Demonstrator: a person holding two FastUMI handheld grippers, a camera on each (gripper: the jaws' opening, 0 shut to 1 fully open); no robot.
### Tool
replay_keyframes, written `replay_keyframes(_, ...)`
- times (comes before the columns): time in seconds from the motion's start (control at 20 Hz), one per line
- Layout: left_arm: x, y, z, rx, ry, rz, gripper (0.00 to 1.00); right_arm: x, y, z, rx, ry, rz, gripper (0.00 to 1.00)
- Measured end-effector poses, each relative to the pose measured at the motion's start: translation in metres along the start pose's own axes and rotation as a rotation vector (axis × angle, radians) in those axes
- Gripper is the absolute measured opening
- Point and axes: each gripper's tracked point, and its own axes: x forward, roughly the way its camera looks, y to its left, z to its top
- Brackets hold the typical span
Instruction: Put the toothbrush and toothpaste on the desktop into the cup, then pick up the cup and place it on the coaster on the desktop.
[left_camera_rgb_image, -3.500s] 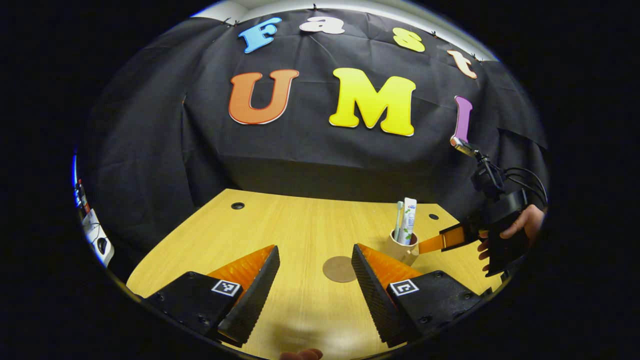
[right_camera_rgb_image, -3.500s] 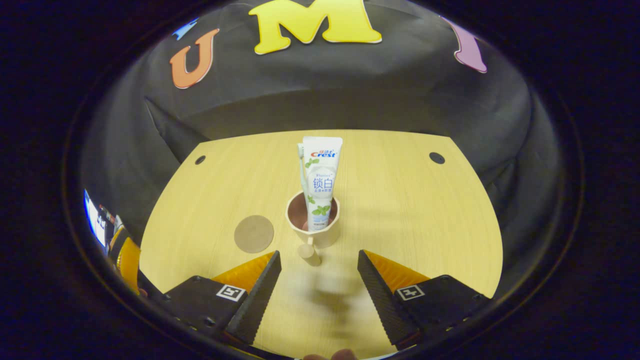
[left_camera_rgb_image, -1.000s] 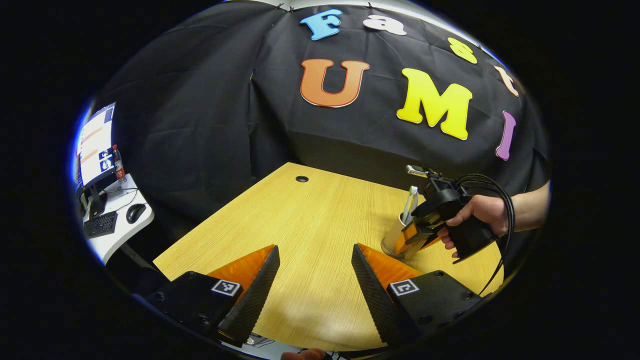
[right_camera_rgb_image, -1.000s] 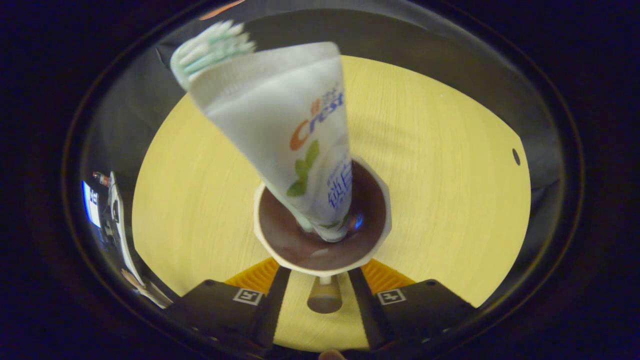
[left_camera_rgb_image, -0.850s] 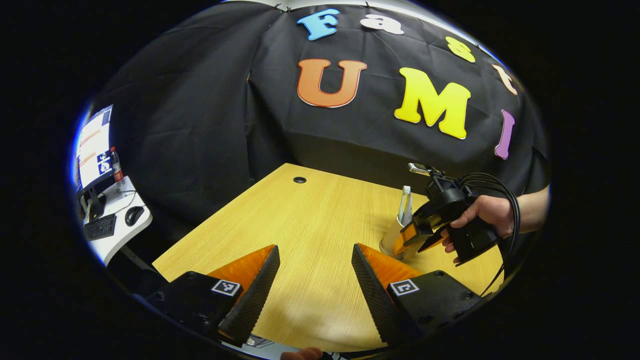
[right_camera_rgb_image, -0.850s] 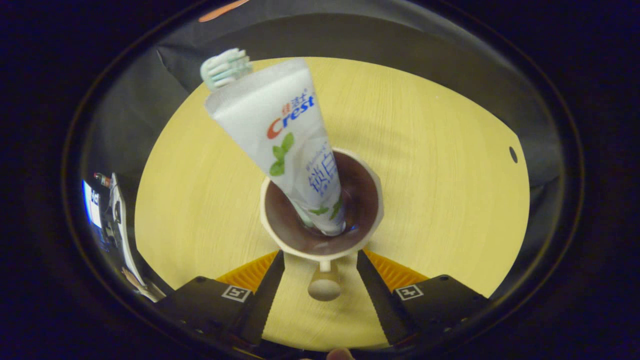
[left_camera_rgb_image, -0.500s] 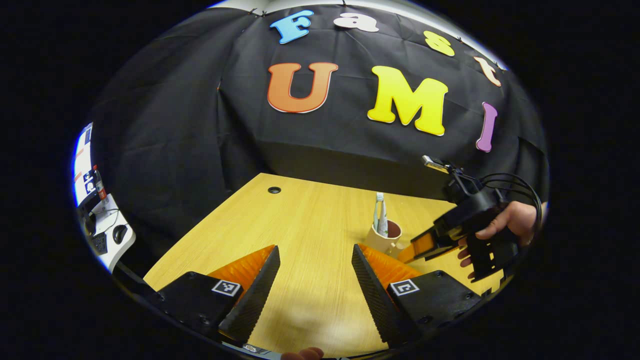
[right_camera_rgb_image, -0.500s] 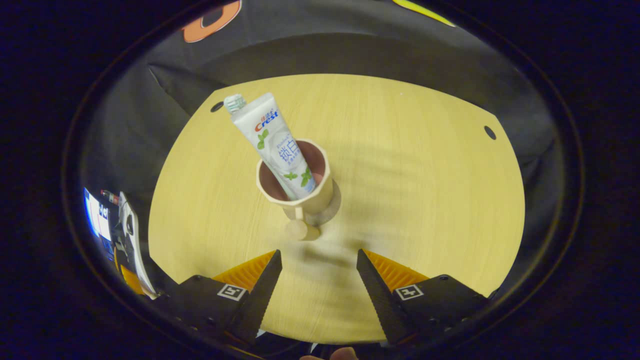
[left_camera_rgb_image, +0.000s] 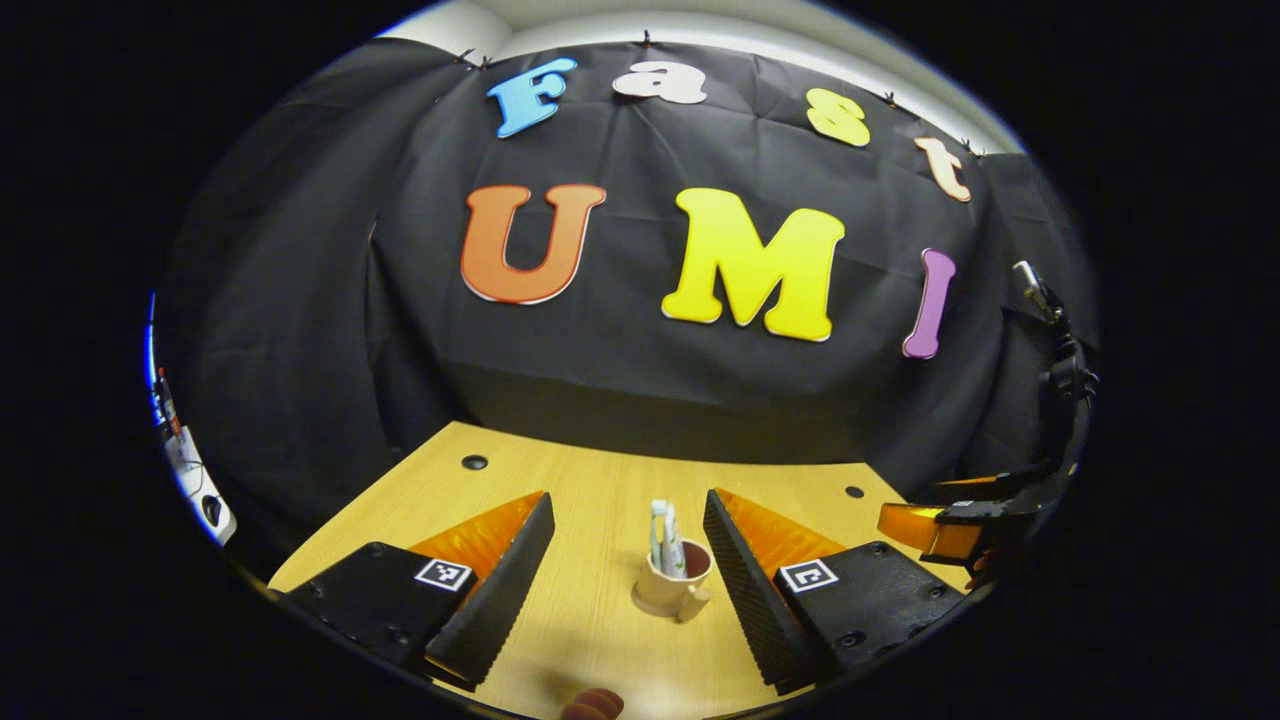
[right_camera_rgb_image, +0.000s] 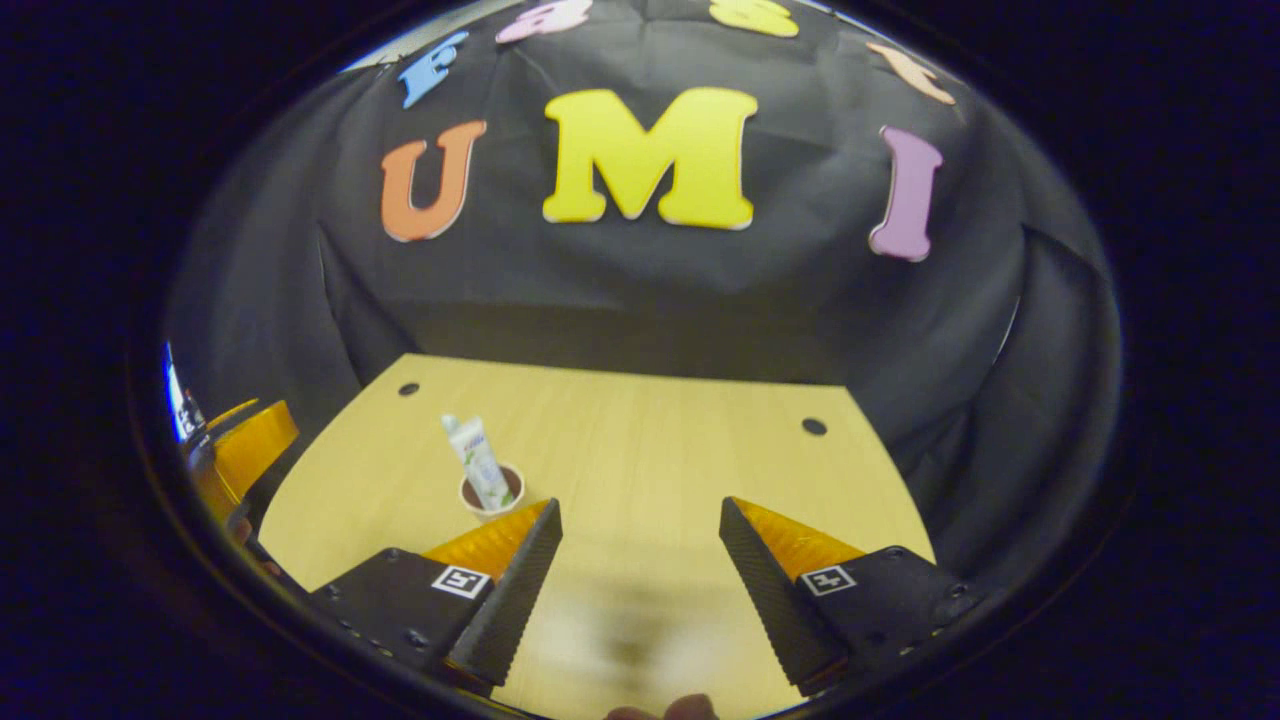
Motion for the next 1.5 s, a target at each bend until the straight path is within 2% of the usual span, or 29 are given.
replay_keyframes(0.05,-0.002,-0.01,0.011,0.004,-0.017,-0.017,0.95,-0.008,-0.004,0.01,0.006,-0.065,-0.01,0.94)
replay_keyframes(0.1,-0.002,-0.019,0.022,0.01,-0.033,-0.033,0.96,-0.014,-0.006,0.018,0.011,-0.118,-0.013,0.96)
replay_keyframes(0.2,-0.005,-0.035,0.036,0.032,-0.075,-0.053,0.96,-0.015,-0.009,0.024,0.014,-0.174,-0.022,0.94)
replay_keyframes(0.25,-0.005,-0.041,0.039,0.046,-0.086,-0.06,0.95,-0.017,-0.011,0.024,0.015,-0.176,-0.031,0.96)
replay_keyframes(0.5,-0.007,-0.059,0.03,0.051,-0.079,-0.072,0.95,-0.022,-0.012,0.023,0.036,-0.153,-0.046,0.96)
replay_keyframes(1.25,-0.008,-0.054,0.023,0.064,-0.058,-0.042,0.95,-0.023,-0.013,0.029,0.022,-0.19,-0.029,0.96)
replay_keyframes(1.3,-0.008,-0.053,0.024,0.064,-0.057,-0.041,0.96,-0.024,-0.013,0.029,0.02,-0.189,-0.029,0.94)
replay_keyframes(1.5,-0.007,-0.049,0.026,0.078,-0.056,-0.031,0.95,-0.024,-0.013,0.032,0.021,-0.205,-0.031,0.96)
